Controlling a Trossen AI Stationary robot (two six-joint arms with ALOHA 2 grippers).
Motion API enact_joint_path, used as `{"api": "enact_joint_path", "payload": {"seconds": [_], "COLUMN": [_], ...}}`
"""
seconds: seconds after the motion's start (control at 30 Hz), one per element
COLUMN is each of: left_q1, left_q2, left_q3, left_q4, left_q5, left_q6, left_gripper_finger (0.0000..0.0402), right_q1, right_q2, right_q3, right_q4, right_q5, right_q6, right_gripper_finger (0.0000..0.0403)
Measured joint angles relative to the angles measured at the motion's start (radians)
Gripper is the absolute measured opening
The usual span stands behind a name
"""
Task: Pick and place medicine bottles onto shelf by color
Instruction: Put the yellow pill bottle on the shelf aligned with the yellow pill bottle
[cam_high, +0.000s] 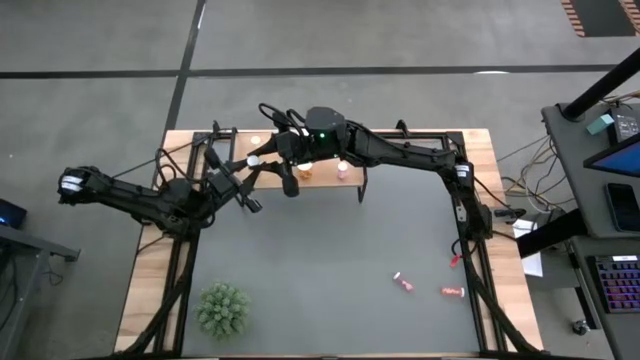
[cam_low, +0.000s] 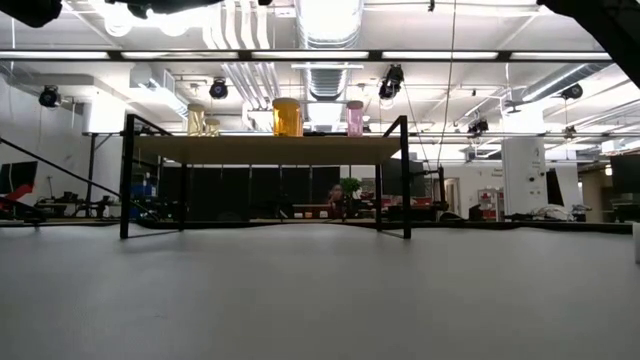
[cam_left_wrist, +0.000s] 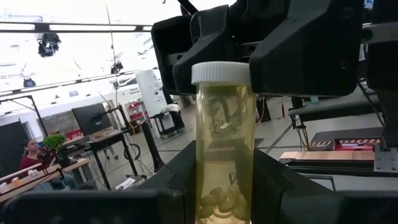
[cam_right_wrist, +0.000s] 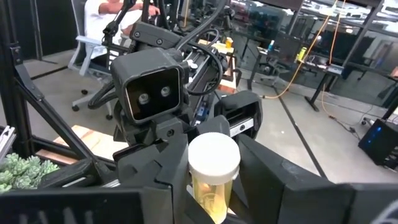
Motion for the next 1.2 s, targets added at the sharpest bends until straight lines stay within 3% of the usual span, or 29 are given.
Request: {"api": "enact_joint_path", "payload": {"seconds": [0.33,0.57,0.83,1.2], "left_q1": [0.000,0.000,-0.003,-0.016], "left_q2": [-0.015,-0.024,-0.134,-0.254], "left_q3": [-0.002,-0.002,-0.006,-0.007], "left_q4": [-0.033,-0.047,-0.207,-0.343], "left_q5": [0.000,-0.002,-0.082,-0.079], "left_q6": [0.003,0.003,-0.001,-0.032], "left_gripper_finger": [0.0091,0.0154,0.0209,0.0215], "right_q1": [-0.003,-0.004,-0.023,-0.099], "right_q2": [0.000,0.000,-0.019,-0.029], "right_q3": [0.000,0.000,-0.001,-0.003], "right_q4": [-0.014,-0.030,-0.061,-0.104], "right_q5": [0.003,0.003,0.051,0.066], "right_q6": [0.026,0.034,0.047,0.082], "right_gripper_finger": [0.0111,0.0113,0.0113,0.0113]}}
